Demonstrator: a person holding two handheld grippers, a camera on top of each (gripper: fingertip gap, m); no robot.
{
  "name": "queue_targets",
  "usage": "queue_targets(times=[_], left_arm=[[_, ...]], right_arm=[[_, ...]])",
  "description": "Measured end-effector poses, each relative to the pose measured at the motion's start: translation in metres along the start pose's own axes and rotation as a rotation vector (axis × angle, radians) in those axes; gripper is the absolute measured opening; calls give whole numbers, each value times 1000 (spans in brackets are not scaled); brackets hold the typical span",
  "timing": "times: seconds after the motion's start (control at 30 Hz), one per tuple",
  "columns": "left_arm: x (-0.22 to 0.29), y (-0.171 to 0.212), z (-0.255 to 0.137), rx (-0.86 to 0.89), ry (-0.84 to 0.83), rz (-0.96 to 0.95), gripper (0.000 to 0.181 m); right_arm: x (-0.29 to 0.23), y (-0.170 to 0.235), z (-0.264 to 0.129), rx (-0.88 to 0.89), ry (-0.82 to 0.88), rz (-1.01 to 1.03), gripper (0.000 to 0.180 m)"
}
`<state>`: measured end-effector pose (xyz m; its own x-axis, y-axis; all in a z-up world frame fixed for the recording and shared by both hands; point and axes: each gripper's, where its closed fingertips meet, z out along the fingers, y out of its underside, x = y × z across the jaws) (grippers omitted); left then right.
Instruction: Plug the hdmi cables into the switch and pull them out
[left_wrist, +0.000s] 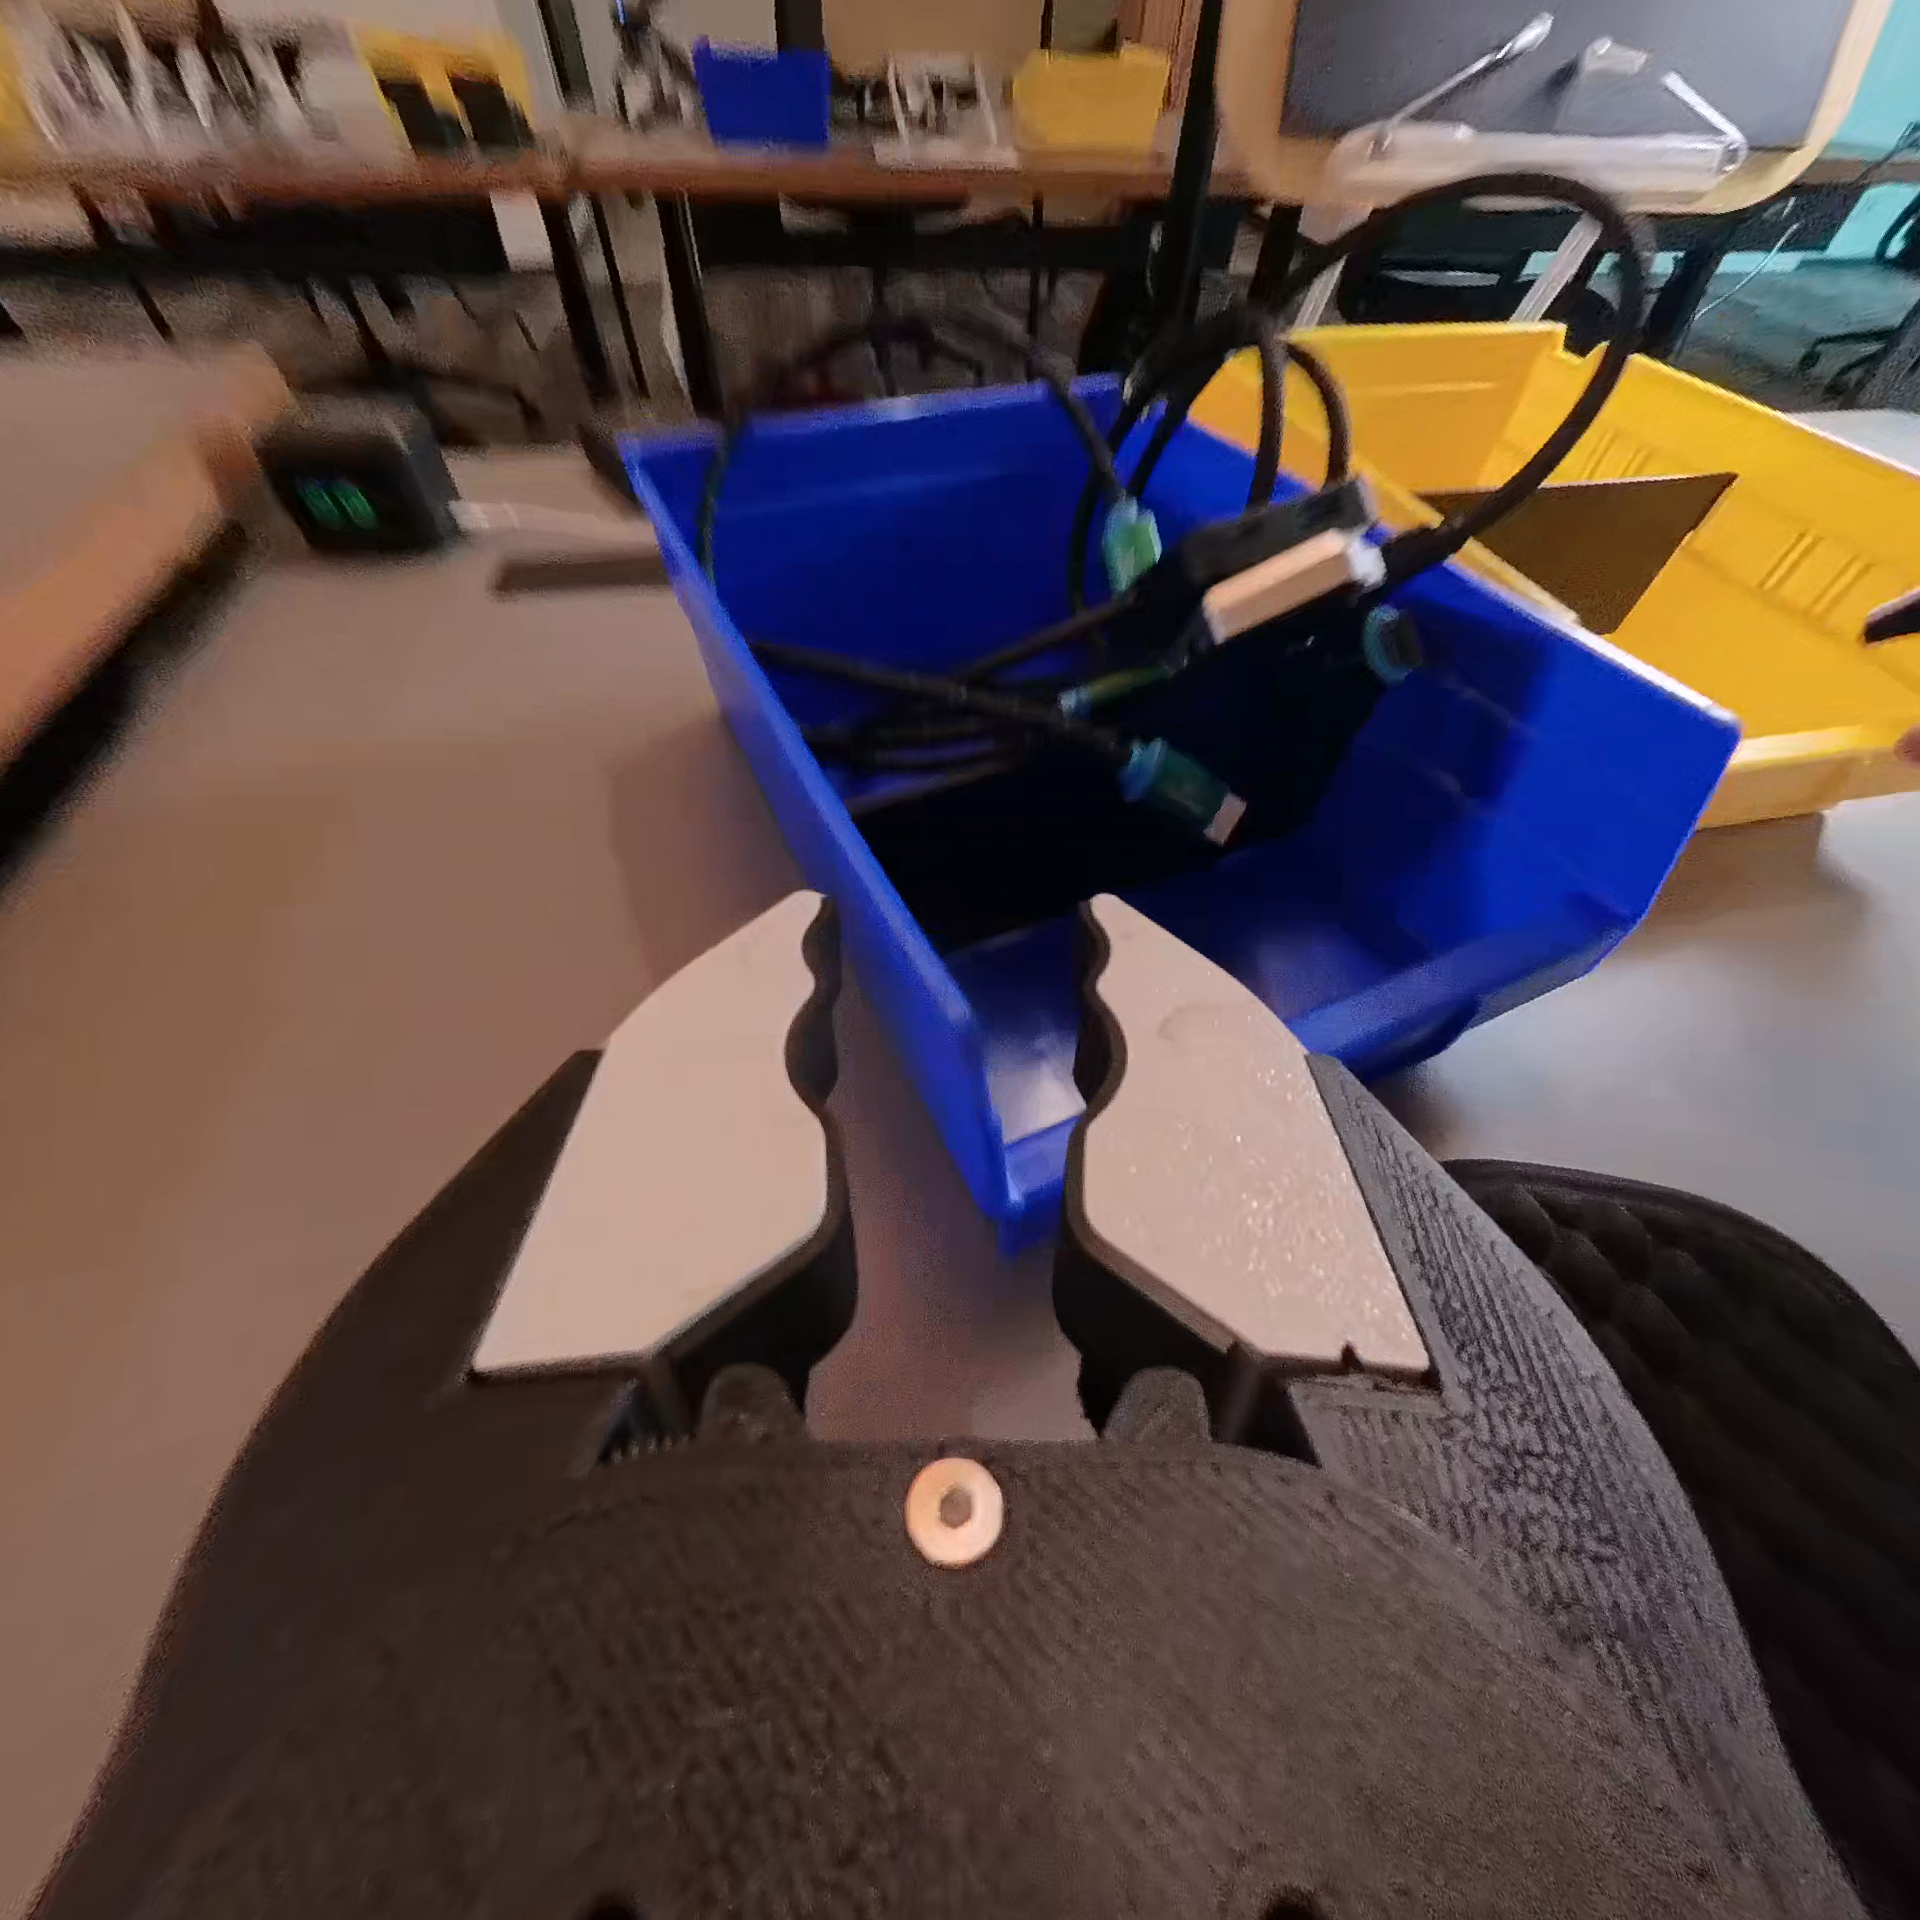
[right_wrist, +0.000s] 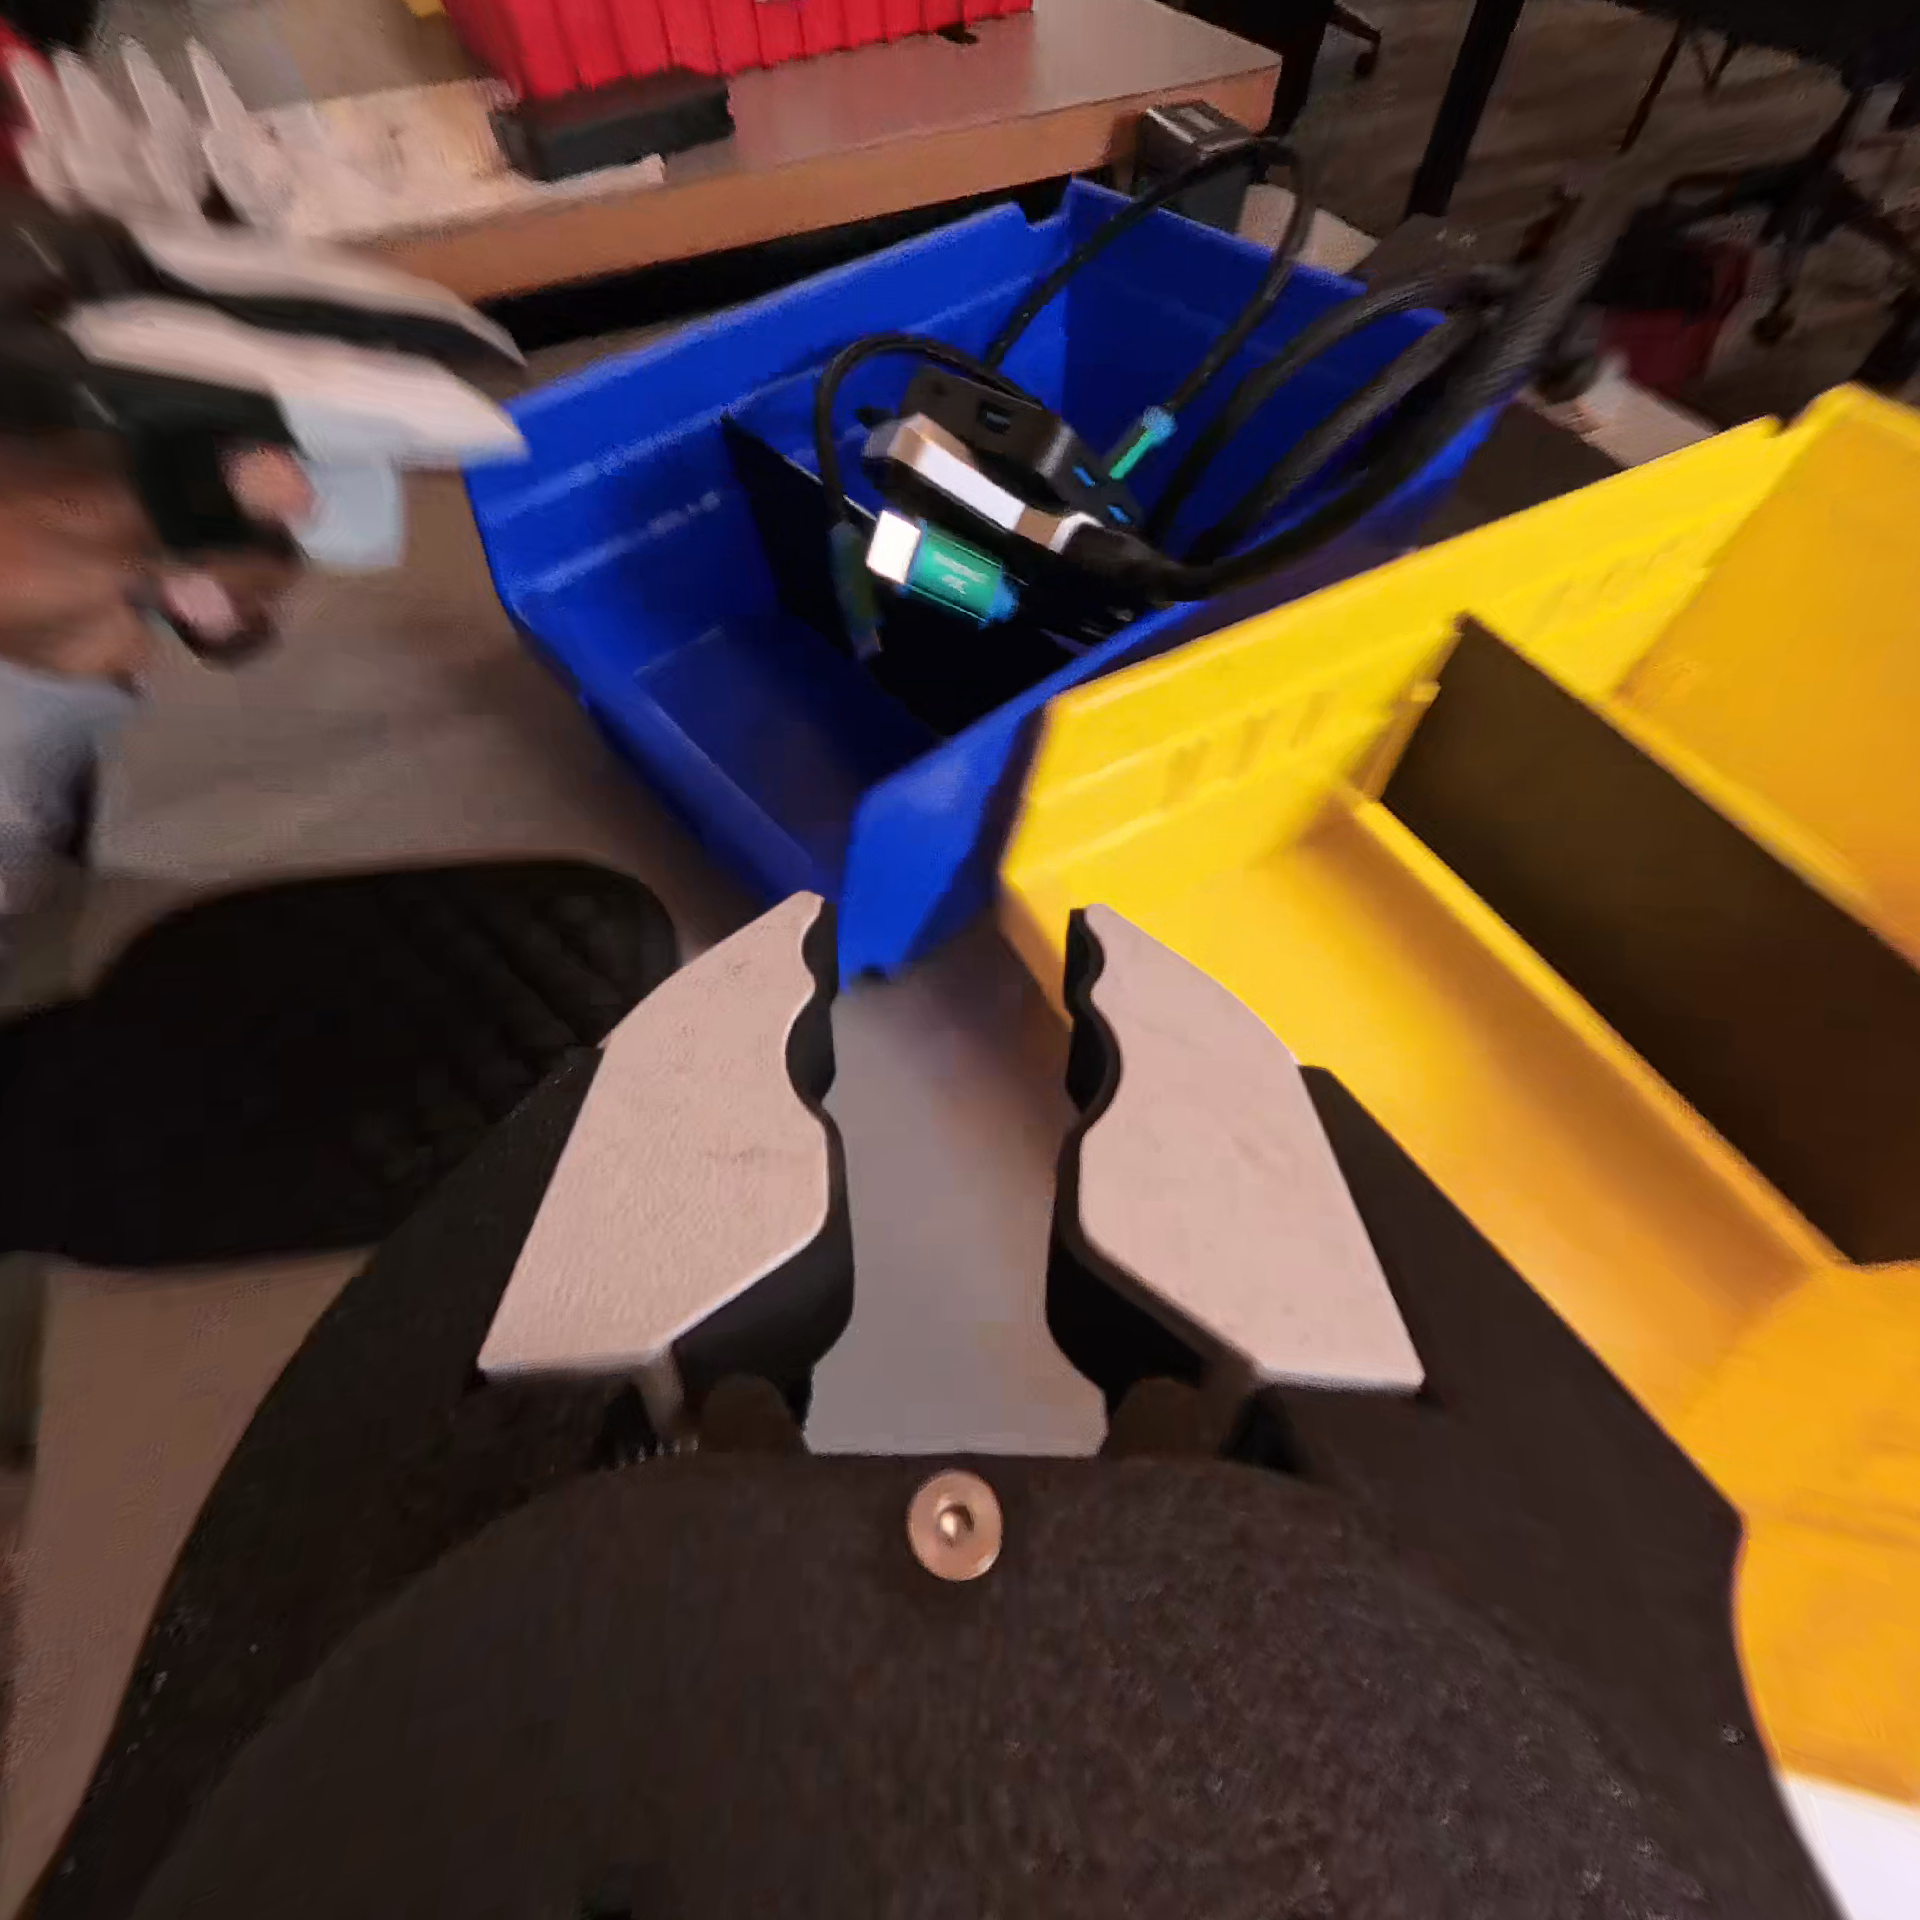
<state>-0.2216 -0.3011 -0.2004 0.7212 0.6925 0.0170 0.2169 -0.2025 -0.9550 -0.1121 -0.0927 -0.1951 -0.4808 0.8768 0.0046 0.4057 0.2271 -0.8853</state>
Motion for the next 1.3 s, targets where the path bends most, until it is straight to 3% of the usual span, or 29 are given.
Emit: queue_targets(times=[0.07, 0.17, 0.27, 0.37, 0.47, 0.57, 1.0, 1.3], left_arm=[[14, -29, -15, 37, 10, 181, 40], [62, -31, -6, -143, 201, 419, 43], [97, 5, 19, -405, 378, 587, 54], [104, 53, 37, -681, 453, 774, 65], [105, 81, 48, -804, 503, 873, 51], [109, 91, 55, -813, 539, 920, 30], [132, 85, 76, -729, 567, 936, 27], [145, 75, 111, -738, 564, 959, 27]], right_arm=[[22, 15, -16, -130, 31, -136, 41], [50, 47, -9, -383, 53, -358, 48], [57, 80, 16, -585, -3, -463, 55], [66, 102, 33, -676, 16, -503, 48], [68, 106, 26, -654, 49, -485, 37], [70, 117, 0, -633, 96, -474, 34], [147, 209, -178, -695, 325, -343, 32], [231, 238, -226, -730, 355, -267, 30]])
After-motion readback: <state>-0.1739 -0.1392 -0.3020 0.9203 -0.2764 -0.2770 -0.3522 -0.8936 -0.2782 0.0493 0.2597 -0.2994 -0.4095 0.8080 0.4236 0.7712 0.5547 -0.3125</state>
